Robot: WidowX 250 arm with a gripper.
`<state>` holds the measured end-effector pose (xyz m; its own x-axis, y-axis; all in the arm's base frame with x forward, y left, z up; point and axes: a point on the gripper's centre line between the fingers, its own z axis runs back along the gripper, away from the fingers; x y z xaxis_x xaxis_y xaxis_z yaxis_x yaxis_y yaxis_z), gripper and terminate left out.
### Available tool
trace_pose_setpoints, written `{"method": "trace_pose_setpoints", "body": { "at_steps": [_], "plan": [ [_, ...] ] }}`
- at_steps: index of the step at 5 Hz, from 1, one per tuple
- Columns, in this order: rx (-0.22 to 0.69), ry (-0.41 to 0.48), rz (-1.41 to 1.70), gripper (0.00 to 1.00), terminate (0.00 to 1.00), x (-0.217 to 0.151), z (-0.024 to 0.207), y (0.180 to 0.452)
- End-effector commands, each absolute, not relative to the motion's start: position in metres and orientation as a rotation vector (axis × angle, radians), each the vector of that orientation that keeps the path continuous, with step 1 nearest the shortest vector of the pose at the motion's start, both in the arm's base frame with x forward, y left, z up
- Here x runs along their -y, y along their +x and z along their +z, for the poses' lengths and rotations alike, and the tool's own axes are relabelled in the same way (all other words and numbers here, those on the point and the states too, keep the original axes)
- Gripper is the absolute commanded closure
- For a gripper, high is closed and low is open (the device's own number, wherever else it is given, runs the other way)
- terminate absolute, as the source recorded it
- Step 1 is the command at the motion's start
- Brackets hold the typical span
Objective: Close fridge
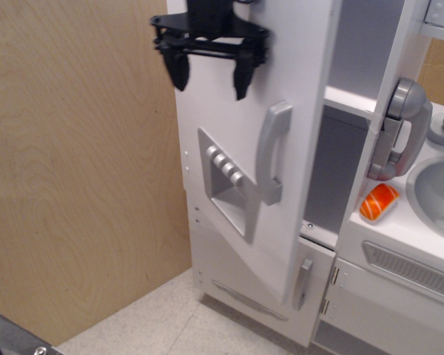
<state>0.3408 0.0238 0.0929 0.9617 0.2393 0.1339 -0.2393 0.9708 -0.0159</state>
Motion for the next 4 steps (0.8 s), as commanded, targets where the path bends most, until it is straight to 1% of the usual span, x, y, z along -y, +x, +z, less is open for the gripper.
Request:
{"method": "trace_pose_setpoints", "body": {
  "at_steps": [1, 2, 3, 4],
  "plan": [
    [0.216, 0.003, 0.270, 0.00, 0.00, -0.028, 0.114, 0.379],
    [0.277, -0.012, 0.289, 0.00, 0.00, -0.033, 0.122, 0.398],
    [0.379, 0.012, 0.283, 0.00, 0.00, -0.038, 0.124, 0.411],
    [0.438, 0.007, 0.272, 0.00, 0.00, -0.041, 0.126, 0.420]
  ]
}}
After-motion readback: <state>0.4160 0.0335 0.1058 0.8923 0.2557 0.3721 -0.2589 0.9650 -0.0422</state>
